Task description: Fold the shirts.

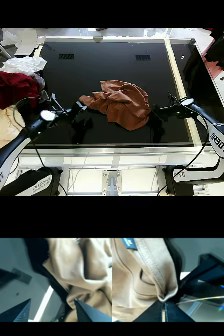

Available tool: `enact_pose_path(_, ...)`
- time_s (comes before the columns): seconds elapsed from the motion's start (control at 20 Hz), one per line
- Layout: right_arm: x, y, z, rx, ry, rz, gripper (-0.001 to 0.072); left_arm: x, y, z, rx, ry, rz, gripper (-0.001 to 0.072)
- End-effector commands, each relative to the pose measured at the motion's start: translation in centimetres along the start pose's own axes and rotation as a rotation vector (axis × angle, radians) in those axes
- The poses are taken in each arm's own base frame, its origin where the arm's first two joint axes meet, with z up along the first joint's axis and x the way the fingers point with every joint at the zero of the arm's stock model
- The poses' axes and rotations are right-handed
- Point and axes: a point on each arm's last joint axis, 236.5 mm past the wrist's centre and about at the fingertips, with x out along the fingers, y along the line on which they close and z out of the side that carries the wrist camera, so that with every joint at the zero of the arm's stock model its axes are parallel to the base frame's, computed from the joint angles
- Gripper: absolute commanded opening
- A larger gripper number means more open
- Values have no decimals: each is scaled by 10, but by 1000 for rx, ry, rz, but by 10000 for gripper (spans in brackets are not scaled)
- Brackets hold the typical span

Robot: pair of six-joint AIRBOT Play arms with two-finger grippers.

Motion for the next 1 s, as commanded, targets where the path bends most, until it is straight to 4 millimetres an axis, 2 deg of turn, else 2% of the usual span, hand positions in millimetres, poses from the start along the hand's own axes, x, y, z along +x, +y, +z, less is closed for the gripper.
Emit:
enact_pose_path(0.0, -6, 11, 6, -29, -3, 20, 17, 25, 12, 14, -47, -74, 37, 608)
enact_pose_path(0.1, -15, 24, 16, -76, -8, 39, 17, 34, 3, 31, -63, -110, 27, 608)
enact_pose_path(0.3, -36, 50, 40, -146, -50, 65, 17, 55, -29, 62, -44, -138, -11, 607)
enact_pose_path(0.4, -45, 59, 52, -170, -78, 70, 17, 70, -28, 57, -50, -93, 1, 589)
enact_pose_path(0.55, -53, 67, 61, -192, -102, 74, 16, 88, -7, 41, -66, -28, 51, 555)
enact_pose_path(0.6, -54, 68, 62, -195, -103, 75, 16, 89, -5, 41, -71, -27, 55, 441)
enact_pose_path(0.65, -54, 69, 60, -196, -98, 77, 16, 88, -8, 43, -83, -35, 45, 275)
enact_pose_path(0.75, -55, 71, 55, -214, -80, 82, 16, 83, -25, 53, -99, -58, 5, 18)
enact_pose_path(0.85, -70, 83, 55, -280, -110, 84, 14, 68, -55, 70, 1, -106, -53, 15)
enact_pose_path(0.95, -109, 108, 58, -380, -200, 60, 13, 24, -97, 95, 103, -199, -145, 15)
